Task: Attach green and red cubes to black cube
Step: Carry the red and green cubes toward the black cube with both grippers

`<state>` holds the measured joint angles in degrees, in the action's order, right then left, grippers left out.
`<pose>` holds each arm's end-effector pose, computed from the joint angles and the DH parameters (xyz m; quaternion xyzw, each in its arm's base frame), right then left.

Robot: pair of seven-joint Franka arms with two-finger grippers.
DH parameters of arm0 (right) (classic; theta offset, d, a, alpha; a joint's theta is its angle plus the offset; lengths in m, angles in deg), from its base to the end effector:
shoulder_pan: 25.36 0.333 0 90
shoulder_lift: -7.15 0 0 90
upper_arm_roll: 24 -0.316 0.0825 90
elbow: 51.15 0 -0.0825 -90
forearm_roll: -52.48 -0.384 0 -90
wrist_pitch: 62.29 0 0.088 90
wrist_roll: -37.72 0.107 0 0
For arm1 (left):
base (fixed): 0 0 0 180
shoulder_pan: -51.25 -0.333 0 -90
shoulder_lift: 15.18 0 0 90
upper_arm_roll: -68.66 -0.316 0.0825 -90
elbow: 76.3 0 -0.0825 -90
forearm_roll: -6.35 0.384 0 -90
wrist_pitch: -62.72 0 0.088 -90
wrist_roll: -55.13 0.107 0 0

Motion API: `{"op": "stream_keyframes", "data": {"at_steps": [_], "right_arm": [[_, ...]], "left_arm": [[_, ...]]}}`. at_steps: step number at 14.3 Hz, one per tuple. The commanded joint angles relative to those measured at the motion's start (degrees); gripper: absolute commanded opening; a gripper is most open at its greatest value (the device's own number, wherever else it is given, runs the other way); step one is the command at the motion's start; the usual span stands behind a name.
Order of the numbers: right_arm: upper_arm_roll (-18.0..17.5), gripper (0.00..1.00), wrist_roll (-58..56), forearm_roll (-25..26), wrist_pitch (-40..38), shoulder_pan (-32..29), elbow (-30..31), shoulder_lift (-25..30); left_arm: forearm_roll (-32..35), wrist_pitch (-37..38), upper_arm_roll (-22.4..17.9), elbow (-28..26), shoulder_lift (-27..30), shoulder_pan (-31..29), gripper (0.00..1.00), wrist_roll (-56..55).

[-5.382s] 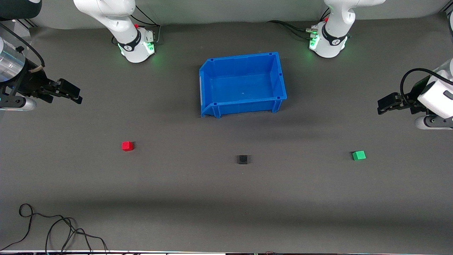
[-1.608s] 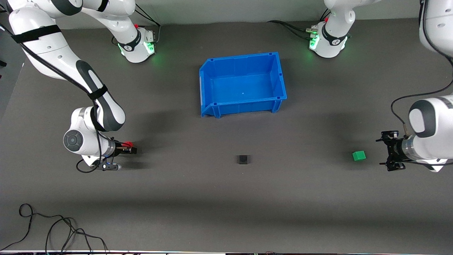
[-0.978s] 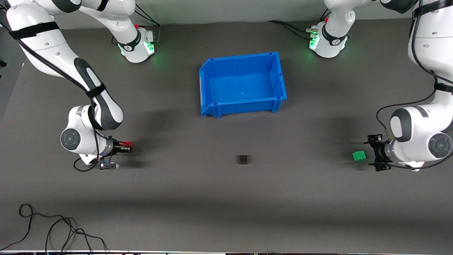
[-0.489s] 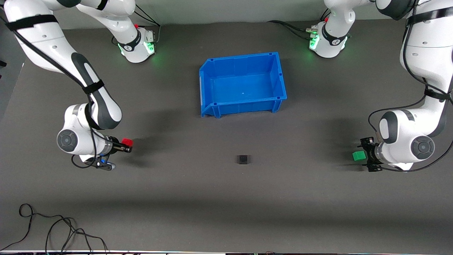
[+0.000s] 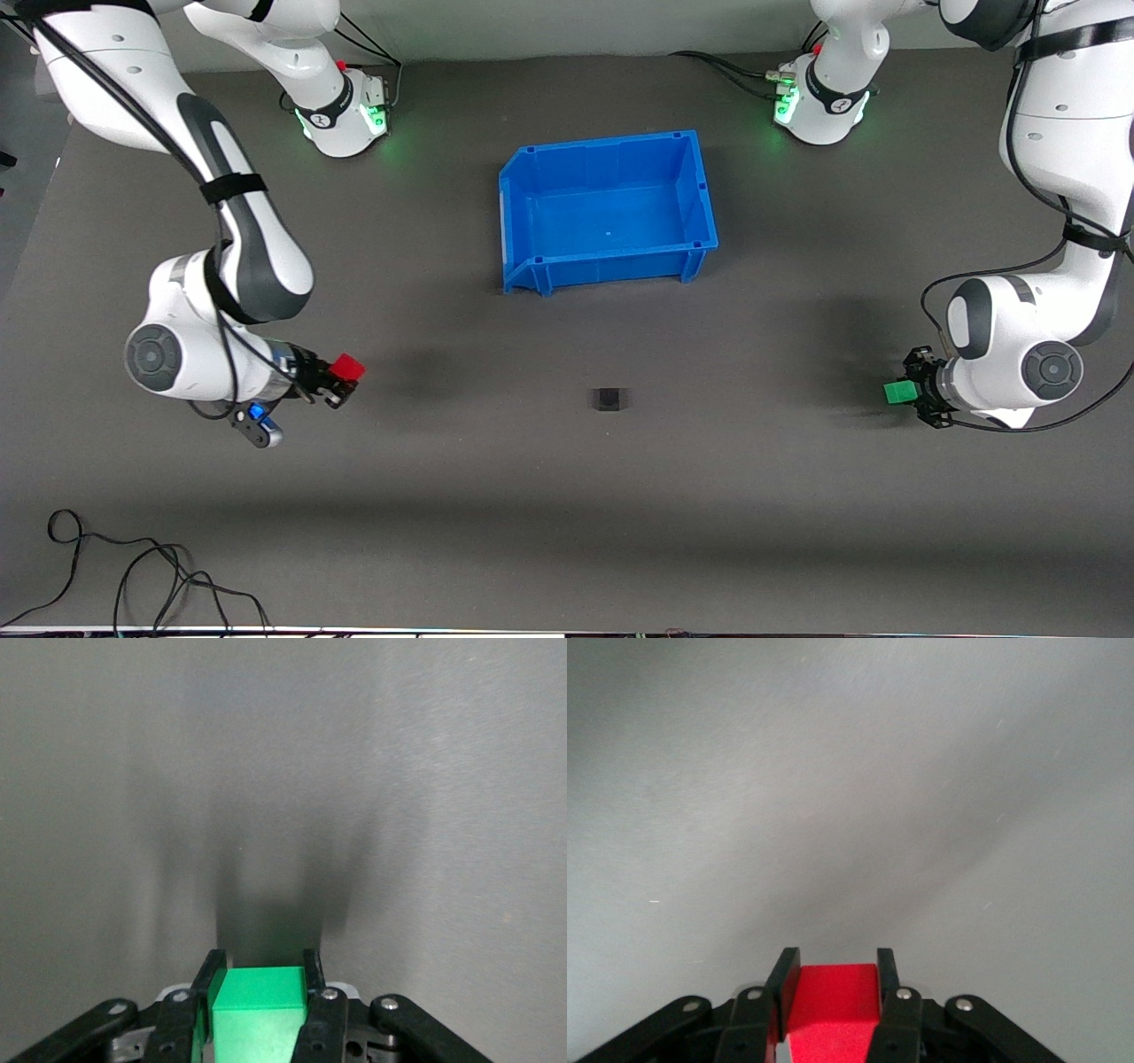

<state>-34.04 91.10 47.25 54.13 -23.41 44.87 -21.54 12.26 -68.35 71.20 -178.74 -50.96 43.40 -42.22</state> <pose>0.6457 0.1305 0.3062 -0.9188 0.3799 0.1023 0.0316 0.6401 0.0636 0.1930 -0.6488 -0.7581 0.0259 0.0607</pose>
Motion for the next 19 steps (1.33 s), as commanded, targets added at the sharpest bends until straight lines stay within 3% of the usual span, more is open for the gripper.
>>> {"op": "stream_keyframes", "data": {"at_steps": [1,5,10,13,17,19], "right_arm": [[0.56,0.11,13.99,-1.18,-1.19,5.33,-8.81,-6.97],[0.29,0.11,32.63,-5.82,-0.58,8.4,-16.72,-13.65],[0.29,0.11,44.6,-6.54,3.62,13.59,-22.1,-18.41],[0.29,0.11,51.02,-6.54,11.79,18.51,-23.76,-22.97],[0.29,0.11,57.44,-6.54,14.09,21.77,-28.6,-28.34],[0.29,0.11,59.99,-6.45,19.26,23.27,-28.43,-29.92]], "left_arm": [[0.6,6.41,0.27,2.04,4.31,0.47,0.0,-0.91],[-1.68,12.14,5.88,5.57,5.81,0.64,0.0,-1.95],[-2.39,11.28,15.64,6.89,5.72,1.78,0.0,-6.51],[-2.39,10.66,15.92,9.26,4.15,6.95,0.0,-11.88],[-1.61,4.78,15.66,9.71,1.34,14.33,0.0,-19.25],[-0.47,2.05,15.48,9.79,-0.6,17.24,0.0,-22.51]]}}
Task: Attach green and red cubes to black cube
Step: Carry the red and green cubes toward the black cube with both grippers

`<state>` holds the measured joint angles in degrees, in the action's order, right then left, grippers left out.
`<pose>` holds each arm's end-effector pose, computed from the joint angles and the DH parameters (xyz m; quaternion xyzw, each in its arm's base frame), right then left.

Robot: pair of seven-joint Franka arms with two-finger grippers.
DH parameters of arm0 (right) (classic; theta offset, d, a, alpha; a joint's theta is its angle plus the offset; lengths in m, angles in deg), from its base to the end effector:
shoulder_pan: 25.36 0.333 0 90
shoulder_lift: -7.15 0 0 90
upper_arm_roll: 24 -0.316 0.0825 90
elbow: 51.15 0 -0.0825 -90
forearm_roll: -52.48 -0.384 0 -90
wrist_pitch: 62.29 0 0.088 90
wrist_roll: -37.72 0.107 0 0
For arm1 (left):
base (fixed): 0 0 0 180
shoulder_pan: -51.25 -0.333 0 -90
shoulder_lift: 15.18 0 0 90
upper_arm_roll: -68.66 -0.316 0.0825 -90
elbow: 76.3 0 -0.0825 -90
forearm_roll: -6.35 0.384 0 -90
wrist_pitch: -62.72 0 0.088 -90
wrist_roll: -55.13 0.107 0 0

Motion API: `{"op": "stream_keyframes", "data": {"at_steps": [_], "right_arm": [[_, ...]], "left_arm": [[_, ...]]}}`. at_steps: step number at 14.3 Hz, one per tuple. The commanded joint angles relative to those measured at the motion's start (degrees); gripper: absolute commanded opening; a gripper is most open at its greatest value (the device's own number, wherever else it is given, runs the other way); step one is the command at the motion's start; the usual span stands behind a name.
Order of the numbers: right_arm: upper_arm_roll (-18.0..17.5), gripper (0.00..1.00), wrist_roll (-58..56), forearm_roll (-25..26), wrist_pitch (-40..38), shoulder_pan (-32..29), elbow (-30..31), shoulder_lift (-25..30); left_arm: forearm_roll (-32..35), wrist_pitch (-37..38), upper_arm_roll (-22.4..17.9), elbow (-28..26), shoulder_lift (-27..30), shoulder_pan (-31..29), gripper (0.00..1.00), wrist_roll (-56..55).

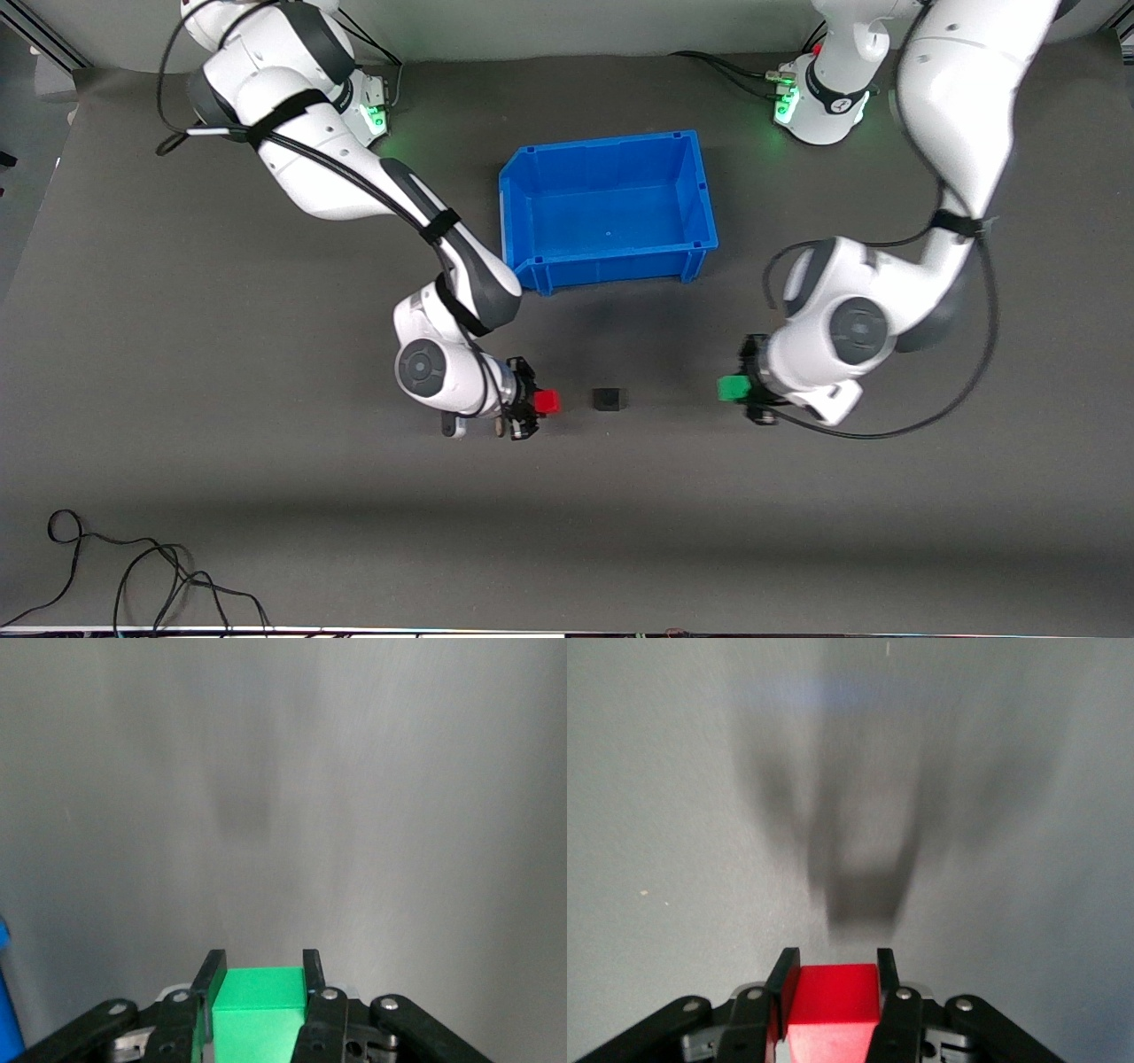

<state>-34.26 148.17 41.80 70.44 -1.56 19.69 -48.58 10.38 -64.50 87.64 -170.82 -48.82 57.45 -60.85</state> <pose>0.6532 0.3997 0.1914 -0.7097 0.6873 0.1183 0.0991 0.6314 -0.2639 0.2874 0.6968 0.7145 -0.0560 0.0283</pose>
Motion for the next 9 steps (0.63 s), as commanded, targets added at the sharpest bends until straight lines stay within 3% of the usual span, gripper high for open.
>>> {"op": "stream_keyframes", "data": {"at_steps": [1,5,9], "right_arm": [[0.59,0.11,3.46,-1.01,4.37,1.86,-3.26,-3.5],[0.51,0.11,7.06,-1.01,6.31,2.83,-3.52,-4.65],[0.51,0.12,9.07,-1.1,7.11,4.41,-5.27,-5.88]], "left_arm": [[2.46,-2.85,-0.95,1.87,-3.7,4.33,0.0,-5.47],[8.35,-7.69,-0.95,1.87,-7.92,7.77,0.0,-12.15],[9.15,-11.55,-3.05,2.4,-10.03,12.06,0.0,-13.39]]}}
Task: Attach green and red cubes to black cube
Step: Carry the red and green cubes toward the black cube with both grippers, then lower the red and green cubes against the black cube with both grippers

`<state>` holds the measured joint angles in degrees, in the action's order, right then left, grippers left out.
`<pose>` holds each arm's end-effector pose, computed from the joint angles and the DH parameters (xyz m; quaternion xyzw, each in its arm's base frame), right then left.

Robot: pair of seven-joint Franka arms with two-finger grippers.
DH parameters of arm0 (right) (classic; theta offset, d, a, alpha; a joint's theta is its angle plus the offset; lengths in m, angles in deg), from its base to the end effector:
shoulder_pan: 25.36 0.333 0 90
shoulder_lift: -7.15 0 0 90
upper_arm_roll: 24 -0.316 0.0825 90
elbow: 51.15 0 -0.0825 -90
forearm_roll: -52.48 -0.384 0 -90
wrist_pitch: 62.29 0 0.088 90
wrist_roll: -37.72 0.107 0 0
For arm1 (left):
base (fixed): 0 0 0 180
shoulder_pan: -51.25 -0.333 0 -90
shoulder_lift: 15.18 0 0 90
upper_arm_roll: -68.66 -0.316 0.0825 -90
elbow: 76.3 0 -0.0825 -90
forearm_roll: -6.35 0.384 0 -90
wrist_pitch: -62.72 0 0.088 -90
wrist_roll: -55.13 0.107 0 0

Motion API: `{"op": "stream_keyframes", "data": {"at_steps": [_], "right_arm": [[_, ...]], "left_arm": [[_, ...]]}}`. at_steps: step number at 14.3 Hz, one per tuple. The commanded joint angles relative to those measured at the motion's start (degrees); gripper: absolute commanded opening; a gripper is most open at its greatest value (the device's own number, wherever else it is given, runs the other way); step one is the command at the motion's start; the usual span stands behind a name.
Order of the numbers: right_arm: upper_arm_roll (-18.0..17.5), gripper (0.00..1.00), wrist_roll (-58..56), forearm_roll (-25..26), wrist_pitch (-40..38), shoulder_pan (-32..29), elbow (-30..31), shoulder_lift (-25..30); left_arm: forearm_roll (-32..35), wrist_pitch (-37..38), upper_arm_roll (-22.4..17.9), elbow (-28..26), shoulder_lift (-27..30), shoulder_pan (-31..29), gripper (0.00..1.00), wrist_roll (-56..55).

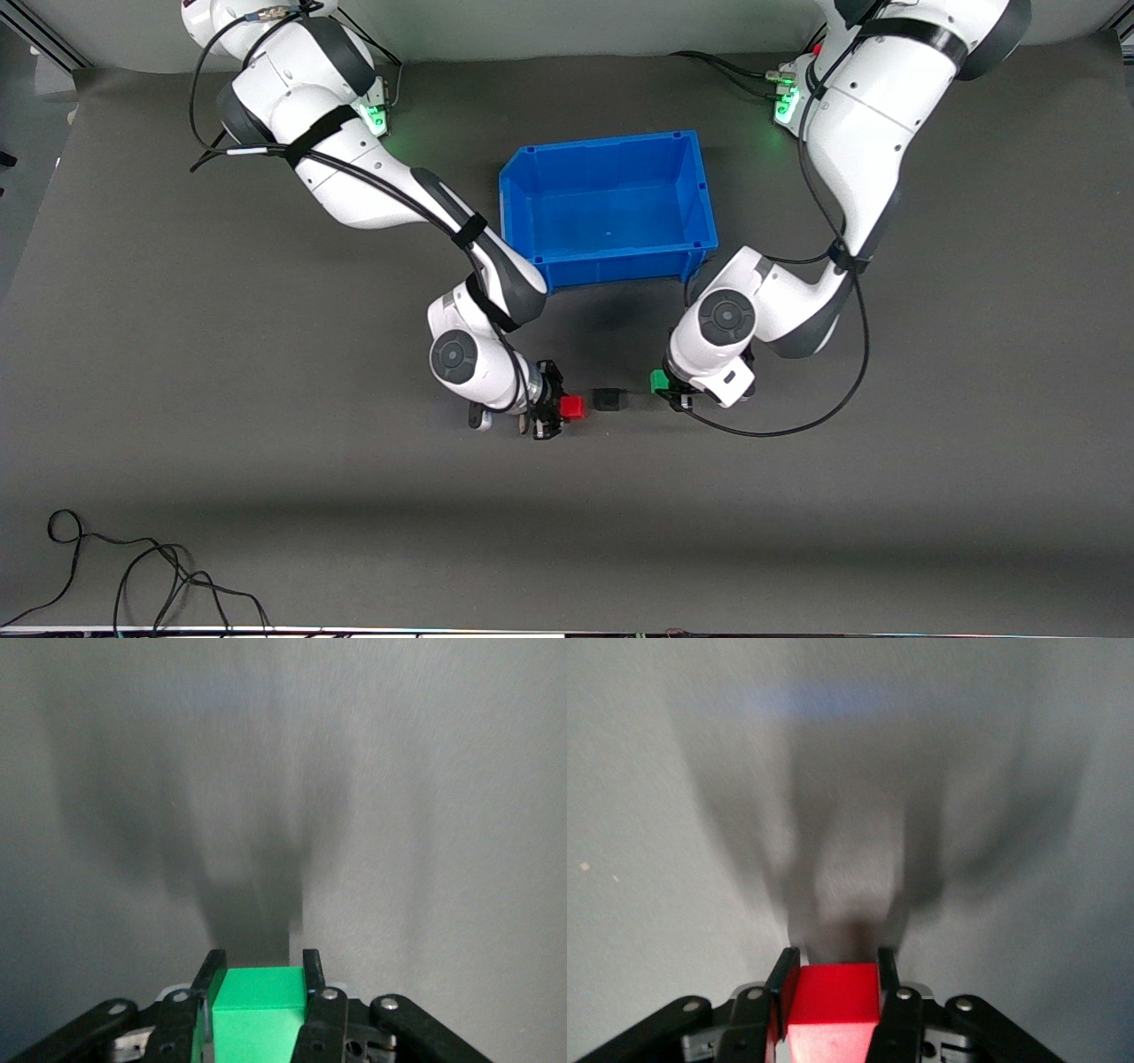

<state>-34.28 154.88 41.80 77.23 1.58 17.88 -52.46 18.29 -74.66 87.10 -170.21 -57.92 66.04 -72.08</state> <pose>0.6406 0.4345 0.1655 -0.6761 0.7168 0.1138 0.1272 0.5947 -0.3546 0.2016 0.7044 0.7084 -0.0293 0.0343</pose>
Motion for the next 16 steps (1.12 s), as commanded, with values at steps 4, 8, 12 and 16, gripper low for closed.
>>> {"op": "stream_keyframes", "data": {"at_steps": [4,8,12,16], "right_arm": [[0.62,0.12,2.55,-0.92,1.02,2.24,-4.08,-3.31],[0.79,0.12,2.55,-0.83,1.46,2.6,-4.51,-3.67],[0.79,0.12,2.55,-0.92,1.46,2.6,-4.78,-3.67],[0.79,0.12,2.46,-0.83,1.46,2.51,-4.78,-3.67]], "left_arm": [[1.33,-1.93,-5.34,6.27,-4.01,6.48,0.0,-3.04],[2.73,-2.02,-5.51,8.47,-5.86,6.39,0.0,-2.95],[2.91,-2.37,-5.51,8.48,-6.3,6.65,0.0,-2.95],[2.82,-2.37,-5.51,9.0,-6.57,7.44,0.0,-3.13]]}}
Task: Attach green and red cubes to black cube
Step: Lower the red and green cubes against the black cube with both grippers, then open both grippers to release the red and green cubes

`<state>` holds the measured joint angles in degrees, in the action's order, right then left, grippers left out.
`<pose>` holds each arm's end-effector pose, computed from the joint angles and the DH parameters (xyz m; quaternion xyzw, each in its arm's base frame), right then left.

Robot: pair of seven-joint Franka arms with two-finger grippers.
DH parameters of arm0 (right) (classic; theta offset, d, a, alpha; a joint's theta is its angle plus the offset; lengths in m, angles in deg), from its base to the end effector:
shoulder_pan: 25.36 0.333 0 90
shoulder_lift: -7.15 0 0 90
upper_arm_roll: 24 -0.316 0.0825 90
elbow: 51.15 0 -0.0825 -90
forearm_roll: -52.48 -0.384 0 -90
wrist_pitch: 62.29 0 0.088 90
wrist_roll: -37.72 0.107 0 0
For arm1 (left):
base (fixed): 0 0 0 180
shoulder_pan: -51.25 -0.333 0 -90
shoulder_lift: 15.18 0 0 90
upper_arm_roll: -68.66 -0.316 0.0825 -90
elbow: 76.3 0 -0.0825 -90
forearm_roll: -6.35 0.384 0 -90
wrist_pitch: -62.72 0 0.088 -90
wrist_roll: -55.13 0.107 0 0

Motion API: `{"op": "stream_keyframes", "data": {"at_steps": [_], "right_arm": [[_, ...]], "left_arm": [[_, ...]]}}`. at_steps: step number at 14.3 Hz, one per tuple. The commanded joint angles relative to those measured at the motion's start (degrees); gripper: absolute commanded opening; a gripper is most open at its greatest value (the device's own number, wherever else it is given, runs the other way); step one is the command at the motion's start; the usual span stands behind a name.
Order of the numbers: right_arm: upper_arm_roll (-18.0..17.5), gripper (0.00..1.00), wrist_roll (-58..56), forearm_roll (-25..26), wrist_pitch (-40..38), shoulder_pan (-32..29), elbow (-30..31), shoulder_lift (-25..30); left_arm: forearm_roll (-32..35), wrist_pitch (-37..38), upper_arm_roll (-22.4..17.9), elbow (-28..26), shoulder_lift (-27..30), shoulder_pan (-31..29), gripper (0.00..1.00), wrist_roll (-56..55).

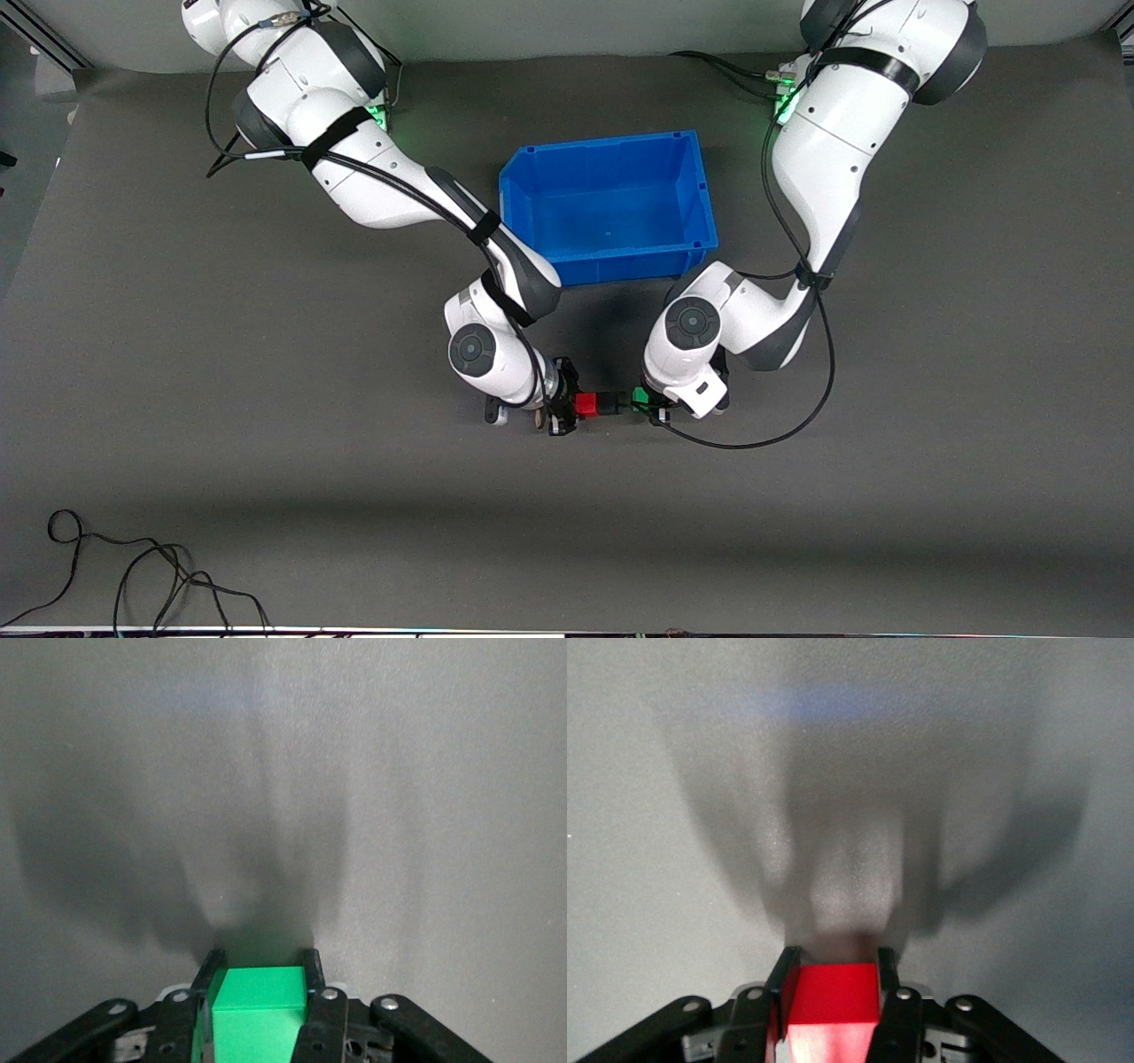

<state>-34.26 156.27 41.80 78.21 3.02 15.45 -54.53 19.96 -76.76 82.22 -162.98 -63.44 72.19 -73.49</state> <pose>0.6366 0.4511 0.1587 -0.6724 0.7185 0.1147 0.1359 0.6094 -0.3830 0.1817 0.7114 0.7007 0.0037 0.0540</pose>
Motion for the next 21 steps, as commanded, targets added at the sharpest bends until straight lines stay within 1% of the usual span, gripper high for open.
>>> {"op": "stream_keyframes", "data": {"at_steps": [1,5,6,7,9,10,11,12,13,14,15,18,19,21], "right_arm": [[0.78,0.13,1.08,-0.83,0.48,1.07,-2.35,-1.6],[0.78,0.14,0.99,-0.83,0.48,1.15,-2.18,-1.68],[0.78,0.29,0.99,-0.74,0.48,1.15,-2.09,-1.68],[0.86,0.59,0.99,-0.48,0.48,1.15,-1.92,-1.68],[0.87,0.8,0.55,-0.3,0.48,1.42,-1.83,-1.68],[0.95,0.88,0.29,-0.3,0.48,1.42,-1.91,-1.51],[0.95,0.95,0.11,-0.3,0.39,1.42,-1.92,-1.25],[1.13,1.0,0.2,-0.13,-0.05,1.42,-1.92,-0.72],[1.13,1.0,0.28,0.74,-0.05,1.33,-1.92,-0.19],[1.22,1.0,0.29,2.06,-0.05,1.15,-1.83,0.59],[1.22,1.0,0.29,3.11,-0.05,0.89,-1.83,1.21],[1.48,1.0,-1.64,4.0,-1.01,-1.56,-1.13,3.06],[1.57,1.0,-4.52,4.09,-3.45,-1.75,-1.04,4.28],[1.66,1.0,-10.93,4.09,-10.47,-3.23,-0.77,6.65]], "left_arm": [[1.06,-0.27,-0.63,2.21,-1.39,1.73,0.0,-1.72],[1.06,-0.18,-0.63,3.44,-2.01,2.44,0.0,-1.81],[1.06,-0.18,-0.63,3.8,-2.19,2.44,0.0,-1.81],[1.06,-0.18,-0.63,3.97,-2.36,2.52,0.0,-1.81],[1.06,-0.18,-0.63,4.24,-2.36,2.52,0.0,-1.72],[1.06,-0.18,-0.63,4.41,-2.36,2.61,0.0,-1.72],[1.06,-0.18,-0.63,4.68,-2.36,2.53,0.0,-1.72],[1.15,-0.27,-0.63,4.68,-2.36,2.52,0.0,-1.37],[1.41,-0.27,-0.63,4.68,-2.36,2.52,0.12,-1.02],[2.37,-0.27,-0.63,4.68,-2.36,2.44,0.5,-1.1],[3.16,-0.09,-0.63,4.68,-2.54,2.52,0.99,-1.1],[3.52,0.52,-0.63,4.59,-2.37,2.18,1.0,-0.93],[3.61,0.87,-0.72,4.59,-1.84,1.65,1.0,-0.41],[4.31,2.01,-0.63,4.68,-0.52,-1.59,1.0,3.79]]}}
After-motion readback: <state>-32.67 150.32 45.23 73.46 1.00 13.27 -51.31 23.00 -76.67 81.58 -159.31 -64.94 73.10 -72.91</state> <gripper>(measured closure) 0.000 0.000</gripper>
